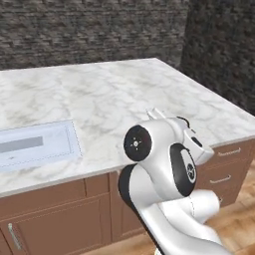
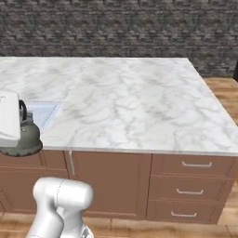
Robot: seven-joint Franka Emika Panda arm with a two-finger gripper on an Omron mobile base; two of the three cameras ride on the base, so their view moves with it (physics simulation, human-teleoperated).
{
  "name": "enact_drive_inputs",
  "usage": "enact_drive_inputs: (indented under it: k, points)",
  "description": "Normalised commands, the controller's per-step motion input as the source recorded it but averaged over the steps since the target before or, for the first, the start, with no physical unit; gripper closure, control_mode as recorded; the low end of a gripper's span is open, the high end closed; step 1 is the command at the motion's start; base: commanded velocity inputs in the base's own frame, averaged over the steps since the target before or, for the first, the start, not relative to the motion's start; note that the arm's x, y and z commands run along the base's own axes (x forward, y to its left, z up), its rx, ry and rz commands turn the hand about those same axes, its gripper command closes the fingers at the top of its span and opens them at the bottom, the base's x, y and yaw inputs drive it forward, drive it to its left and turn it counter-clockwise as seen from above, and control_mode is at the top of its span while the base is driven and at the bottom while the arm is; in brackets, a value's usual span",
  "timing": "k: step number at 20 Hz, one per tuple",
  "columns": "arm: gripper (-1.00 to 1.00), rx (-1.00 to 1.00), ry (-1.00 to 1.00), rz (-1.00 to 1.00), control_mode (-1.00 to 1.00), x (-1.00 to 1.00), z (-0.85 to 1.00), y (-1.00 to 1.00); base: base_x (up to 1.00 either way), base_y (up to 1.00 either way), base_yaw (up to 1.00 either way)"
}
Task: Open the cabinet, pick the kettle from the cabinet, and place it in the sink.
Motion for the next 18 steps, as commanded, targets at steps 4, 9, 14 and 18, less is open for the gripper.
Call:
enact_drive_inputs:
  k: [4, 9, 14, 18]
  points:
    - [1.00, 0.00, 0.00, 0.00, 1.00, 0.00, 0.00, 0.00, 0.31, 0.47, 0.21]
    - [1.00, 0.00, 0.00, 0.00, 1.00, 0.00, 0.00, 0.00, 0.28, 0.51, 0.21]
    - [1.00, 0.00, 0.00, 0.00, 1.00, 0.00, 0.00, 0.00, 0.27, 0.53, 0.21]
    - [1.00, 0.00, 0.00, 0.00, 1.00, 0.00, 0.00, 0.00, 0.34, 0.48, 0.20]
